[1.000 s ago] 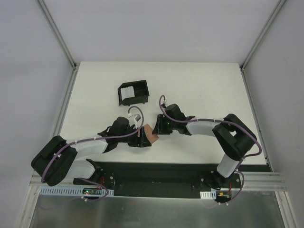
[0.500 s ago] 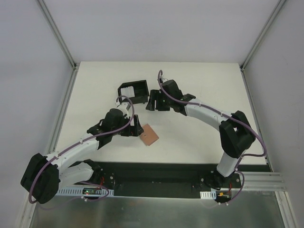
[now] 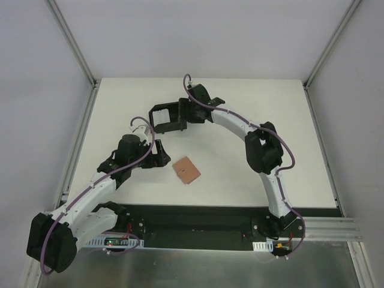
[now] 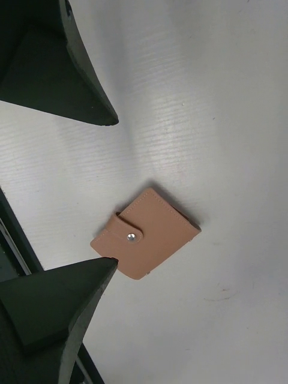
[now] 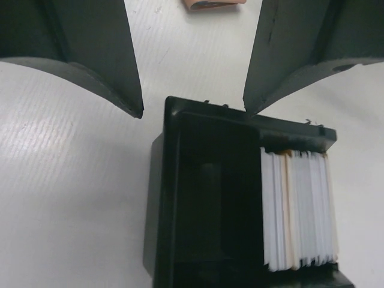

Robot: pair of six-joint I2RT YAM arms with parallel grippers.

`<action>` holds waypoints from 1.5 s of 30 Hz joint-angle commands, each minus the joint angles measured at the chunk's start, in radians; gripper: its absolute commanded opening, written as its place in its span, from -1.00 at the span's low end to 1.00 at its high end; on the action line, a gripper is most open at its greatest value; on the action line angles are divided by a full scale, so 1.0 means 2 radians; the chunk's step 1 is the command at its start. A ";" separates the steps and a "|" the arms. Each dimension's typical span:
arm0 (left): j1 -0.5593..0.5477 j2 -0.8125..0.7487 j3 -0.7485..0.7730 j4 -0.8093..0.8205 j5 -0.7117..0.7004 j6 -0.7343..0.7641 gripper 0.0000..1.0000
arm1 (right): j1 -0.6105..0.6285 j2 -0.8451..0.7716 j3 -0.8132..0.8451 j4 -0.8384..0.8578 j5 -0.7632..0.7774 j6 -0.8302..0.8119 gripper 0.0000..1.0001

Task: Put the credit cards into the card holder
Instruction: Move the storage box to the center of the board.

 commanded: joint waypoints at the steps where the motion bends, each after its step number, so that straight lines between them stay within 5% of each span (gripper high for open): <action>1: 0.003 -0.033 -0.008 -0.013 0.009 0.009 0.81 | -0.007 0.010 0.054 -0.043 0.037 -0.021 0.40; 20: 0.007 -0.034 0.002 -0.028 0.011 0.020 0.82 | -0.022 0.101 0.184 -0.108 0.045 -0.058 0.22; 36: 0.007 -0.022 0.014 -0.030 0.005 0.022 0.82 | -0.022 0.037 0.092 -0.100 0.080 -0.089 -0.23; 45: 0.008 -0.013 0.013 -0.029 0.002 0.020 0.82 | -0.021 -0.045 -0.056 -0.053 0.090 -0.091 -0.33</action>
